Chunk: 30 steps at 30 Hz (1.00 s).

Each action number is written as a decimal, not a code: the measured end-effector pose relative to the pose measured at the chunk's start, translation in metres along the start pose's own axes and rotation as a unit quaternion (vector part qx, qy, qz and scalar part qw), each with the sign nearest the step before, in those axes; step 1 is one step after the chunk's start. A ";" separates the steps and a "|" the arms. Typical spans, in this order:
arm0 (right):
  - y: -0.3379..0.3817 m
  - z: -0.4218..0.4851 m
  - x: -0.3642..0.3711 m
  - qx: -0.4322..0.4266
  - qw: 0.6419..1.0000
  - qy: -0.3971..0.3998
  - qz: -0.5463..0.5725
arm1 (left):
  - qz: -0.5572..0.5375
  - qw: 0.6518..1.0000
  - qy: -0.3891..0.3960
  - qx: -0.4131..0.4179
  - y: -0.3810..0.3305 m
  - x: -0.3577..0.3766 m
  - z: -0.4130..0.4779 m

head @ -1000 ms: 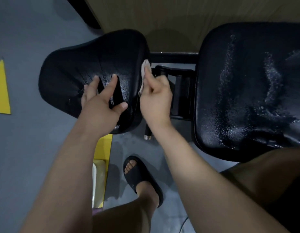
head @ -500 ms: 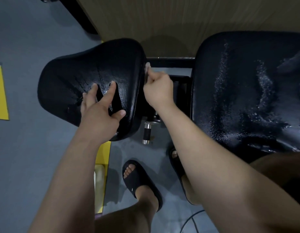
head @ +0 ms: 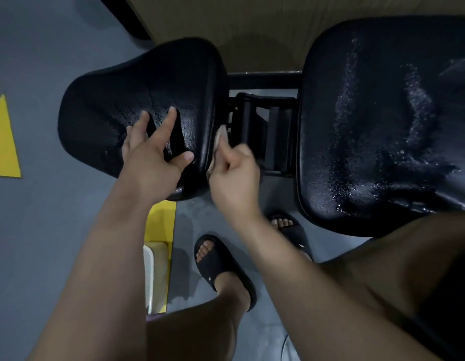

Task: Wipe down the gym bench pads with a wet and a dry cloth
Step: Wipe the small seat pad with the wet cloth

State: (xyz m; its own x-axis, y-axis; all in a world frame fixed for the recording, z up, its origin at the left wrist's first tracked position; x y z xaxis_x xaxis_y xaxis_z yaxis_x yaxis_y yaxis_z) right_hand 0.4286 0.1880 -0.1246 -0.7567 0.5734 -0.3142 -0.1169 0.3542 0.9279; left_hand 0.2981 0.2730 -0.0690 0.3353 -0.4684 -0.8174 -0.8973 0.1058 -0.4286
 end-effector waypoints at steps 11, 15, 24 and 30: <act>0.025 -0.007 -0.002 -0.115 0.993 -0.037 0.019 | 0.025 0.999 -0.016 0.024 0.015 -0.005 -0.015; 0.036 0.004 0.004 -0.166 0.985 -0.028 -0.032 | 0.014 0.999 -0.022 0.022 0.018 -0.005 -0.019; 0.027 -0.006 -0.005 -0.128 0.991 -0.027 0.018 | 0.022 0.999 -0.021 0.016 0.017 -0.006 -0.017; 0.011 0.011 -0.005 -0.046 0.998 -0.046 0.003 | 0.022 0.999 -0.018 0.018 0.018 -0.006 -0.019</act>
State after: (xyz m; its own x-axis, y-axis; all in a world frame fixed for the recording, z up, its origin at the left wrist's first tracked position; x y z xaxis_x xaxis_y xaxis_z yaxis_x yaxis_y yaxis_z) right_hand 0.4386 0.1975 -0.1147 -0.6953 0.6426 -0.3219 -0.1750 0.2830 0.9430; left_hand 0.2750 0.2606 -0.0646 0.3060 -0.4298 -0.8495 -0.9009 0.1578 -0.4044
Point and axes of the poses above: each hand's wrist, its own z-axis towards the middle knuckle, its own x-axis out of the palm, y = z × x, the point moved 7 cm from there along z, towards the middle knuckle, and after that the axes turned 4 degrees about x, right-handed, at the moved point
